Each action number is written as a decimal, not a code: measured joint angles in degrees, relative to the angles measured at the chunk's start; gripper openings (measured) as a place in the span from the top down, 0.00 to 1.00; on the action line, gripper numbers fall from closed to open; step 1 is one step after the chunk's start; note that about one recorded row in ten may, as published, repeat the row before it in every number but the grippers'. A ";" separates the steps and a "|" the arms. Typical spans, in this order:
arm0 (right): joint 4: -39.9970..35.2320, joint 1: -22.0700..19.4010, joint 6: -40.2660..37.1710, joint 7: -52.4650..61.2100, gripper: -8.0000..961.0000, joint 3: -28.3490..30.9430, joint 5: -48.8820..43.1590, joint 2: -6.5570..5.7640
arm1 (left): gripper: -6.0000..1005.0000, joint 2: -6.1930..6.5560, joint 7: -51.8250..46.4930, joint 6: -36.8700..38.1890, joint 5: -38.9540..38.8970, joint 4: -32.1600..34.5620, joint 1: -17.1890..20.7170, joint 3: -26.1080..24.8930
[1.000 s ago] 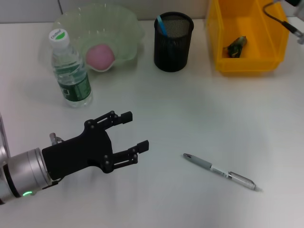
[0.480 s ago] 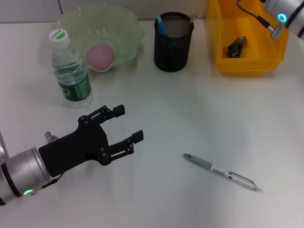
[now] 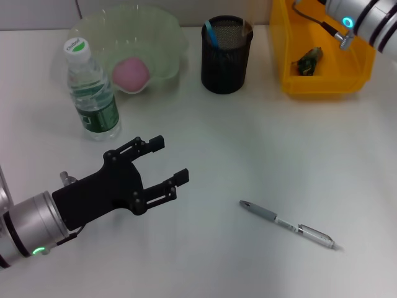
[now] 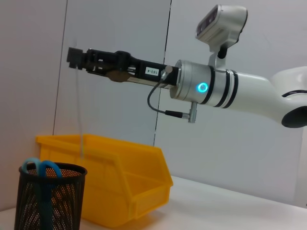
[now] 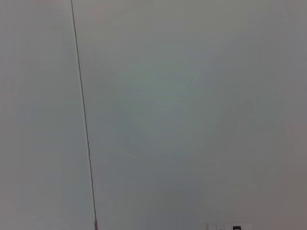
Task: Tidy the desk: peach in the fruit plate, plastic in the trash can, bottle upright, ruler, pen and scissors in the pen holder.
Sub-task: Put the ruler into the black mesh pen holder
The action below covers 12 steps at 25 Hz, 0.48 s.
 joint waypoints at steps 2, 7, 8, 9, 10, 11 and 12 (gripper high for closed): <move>0.66 0.94 1.27 -0.89 0.57 -0.47 -0.07 0.00 | 0.21 -0.01 0.00 -0.04 0.00 -0.05 -0.10 0.01; 0.83 1.55 1.63 -0.92 0.57 -2.15 -0.05 0.04 | 0.21 -0.02 0.00 -0.08 0.00 -0.61 -0.33 0.02; 0.86 1.64 1.63 -0.92 0.57 -2.23 -0.05 0.08 | 0.21 -0.03 0.00 -0.08 0.00 -0.65 -0.35 0.02; 0.95 1.78 1.63 -0.93 0.57 -2.27 -0.05 0.11 | 0.21 -0.02 0.00 -0.07 0.00 -0.70 -0.39 0.02; 1.11 1.96 1.63 -0.94 0.57 -2.27 -0.08 0.13 | 0.21 -0.02 0.00 -0.04 0.00 -0.77 -0.41 0.02; 1.29 2.13 1.63 -0.94 0.57 -2.28 -0.11 0.13 | 0.21 -0.02 0.00 0.00 0.00 -0.84 -0.40 0.02; 1.44 2.28 1.66 -0.95 0.57 -2.28 -0.14 0.12 | 0.21 -0.02 0.00 0.02 0.00 -0.94 -0.40 0.00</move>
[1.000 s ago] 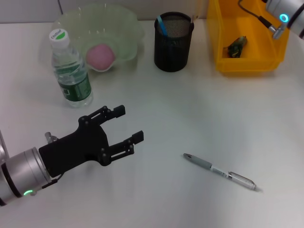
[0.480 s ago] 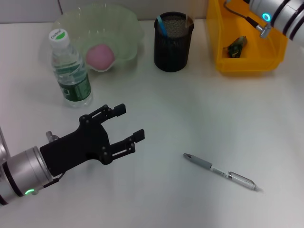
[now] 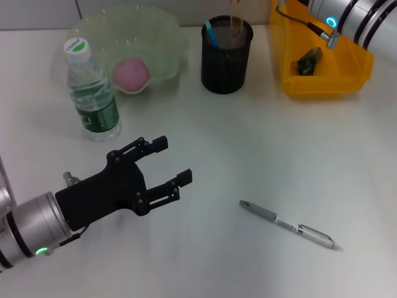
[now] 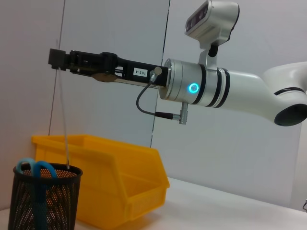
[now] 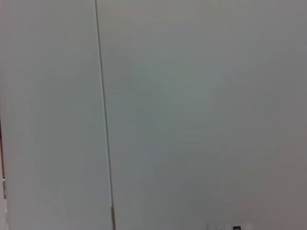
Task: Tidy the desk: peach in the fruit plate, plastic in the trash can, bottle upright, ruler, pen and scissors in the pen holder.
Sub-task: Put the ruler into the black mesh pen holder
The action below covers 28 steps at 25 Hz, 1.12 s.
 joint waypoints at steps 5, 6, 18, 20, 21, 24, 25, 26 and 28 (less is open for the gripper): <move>0.21 0.65 1.44 0.00 0.57 -0.56 -0.08 -0.04 | 0.21 0.00 0.28 -0.08 0.00 -0.55 0.04 -0.67; 0.24 0.75 1.75 0.00 0.57 -1.01 -0.09 -0.04 | 0.21 0.00 0.34 -0.08 0.00 -0.62 0.10 -1.00; 0.23 0.63 1.72 0.41 0.56 -2.31 0.15 0.03 | 0.21 0.00 0.53 -0.07 0.00 -1.26 0.61 -2.83; 0.21 0.62 1.75 0.41 0.56 -2.55 -0.02 0.04 | 0.21 0.00 0.53 -0.06 0.01 -1.26 0.74 -3.22; 0.20 0.61 1.79 0.41 0.56 -2.74 -0.05 0.04 | 0.21 0.00 0.53 -0.06 0.00 -1.26 0.80 -3.42; 0.20 0.60 1.80 0.44 0.56 -3.13 -0.03 0.06 | 0.21 0.00 0.53 -0.06 0.00 -1.31 0.98 -3.92; 0.20 0.60 1.74 0.45 0.56 -3.12 0.01 0.05 | 0.21 0.00 0.53 -0.06 0.00 -1.32 1.01 -3.99; 0.20 0.60 1.69 0.45 0.56 -3.12 0.02 0.06 | 0.21 0.00 0.53 -0.05 0.01 -1.33 1.03 -4.01; 0.20 0.62 1.66 0.46 0.56 -3.12 0.04 0.06 | 0.21 0.00 0.53 -0.06 0.01 -1.37 1.05 -4.02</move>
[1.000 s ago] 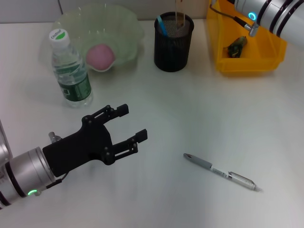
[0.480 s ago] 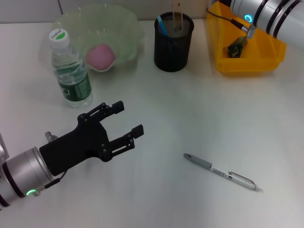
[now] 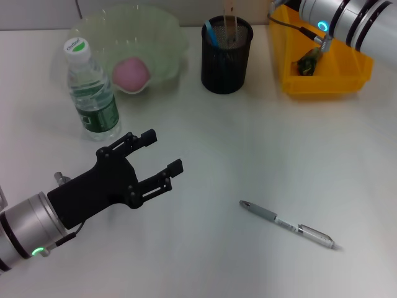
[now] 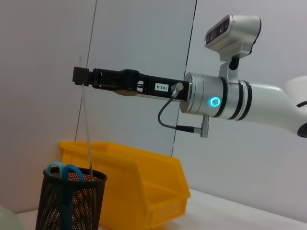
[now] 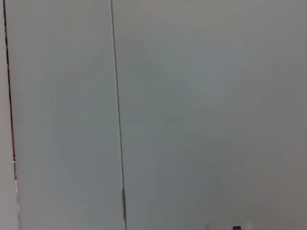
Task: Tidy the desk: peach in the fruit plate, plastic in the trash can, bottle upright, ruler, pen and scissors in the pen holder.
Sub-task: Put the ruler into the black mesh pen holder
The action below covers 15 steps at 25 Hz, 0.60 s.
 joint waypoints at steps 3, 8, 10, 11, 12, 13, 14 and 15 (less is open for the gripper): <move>0.00 0.03 -0.04 0.05 0.56 0.01 0.02 0.00 | 0.21 0.00 0.00 0.00 0.00 -0.06 0.02 -0.01; 0.00 0.03 -0.08 0.10 0.56 0.05 0.08 0.00 | 0.21 0.00 0.00 0.05 0.00 -0.07 0.02 0.00; 0.00 0.02 -0.07 0.11 0.56 0.05 0.12 0.00 | 0.21 0.00 0.00 0.08 0.00 -0.07 0.02 -0.01; 0.00 0.02 -0.02 0.11 0.56 0.05 0.14 0.00 | 0.21 0.00 0.00 0.08 0.00 -0.07 0.02 -0.01; 0.00 0.01 -0.01 0.11 0.56 0.05 0.15 0.00 | 0.21 0.06 0.00 0.09 0.00 -0.07 0.02 -0.01; 0.00 0.01 0.01 0.12 0.56 0.05 0.14 0.00 | 0.21 0.08 0.00 0.09 0.00 -0.07 0.02 0.00; -0.01 -0.01 0.02 0.12 0.56 0.05 0.15 0.00 | 0.21 0.08 0.00 0.09 0.00 -0.07 0.02 0.00; -0.05 -0.05 0.01 0.13 0.56 0.05 0.14 0.00 | 0.21 0.08 0.00 0.09 0.00 -0.07 0.02 0.00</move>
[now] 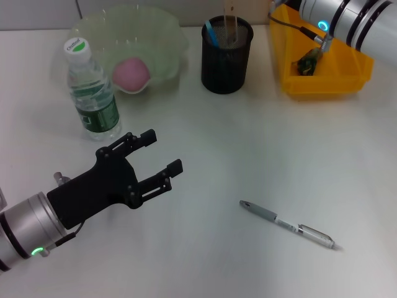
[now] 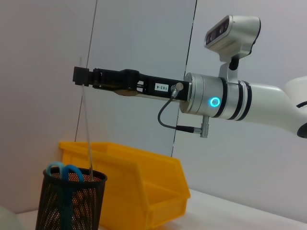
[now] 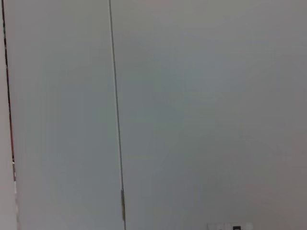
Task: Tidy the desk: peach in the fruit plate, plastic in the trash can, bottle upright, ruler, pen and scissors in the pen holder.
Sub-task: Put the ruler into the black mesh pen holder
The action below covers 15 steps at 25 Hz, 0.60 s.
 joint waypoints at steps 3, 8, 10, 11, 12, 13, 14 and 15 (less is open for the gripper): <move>-0.22 -0.18 -0.10 0.01 0.56 0.00 0.02 -0.01 | 0.21 0.01 0.00 0.03 0.00 0.00 0.00 0.00; -0.45 -0.33 -0.21 0.29 0.56 0.10 0.10 -0.06 | 0.21 0.01 -0.14 0.15 0.00 0.00 -0.01 0.00; -0.48 -0.33 -0.22 0.37 0.56 0.08 0.10 -0.07 | 0.21 0.01 -0.50 0.26 0.00 0.00 -0.08 0.00; -0.48 -0.33 -0.22 0.38 0.56 0.08 0.10 -0.08 | 0.21 0.01 -0.50 0.26 0.00 0.00 -0.08 0.00; -0.48 -0.33 -0.23 0.37 0.56 0.08 0.10 -0.08 | 0.21 0.01 -0.50 0.26 0.00 0.00 -0.08 0.00; -0.48 -0.33 -0.24 0.38 0.56 0.08 0.10 -0.09 | 0.21 0.01 -0.49 0.26 0.00 0.00 -0.09 0.00; -0.48 -0.33 -0.24 0.37 0.56 0.08 0.10 -0.09 | 0.21 0.01 -0.45 0.28 0.00 0.00 -0.10 0.00; -0.48 -0.33 -0.24 0.37 0.56 0.08 0.10 -0.09 | 0.21 0.01 -0.41 0.30 0.00 0.00 -0.13 0.00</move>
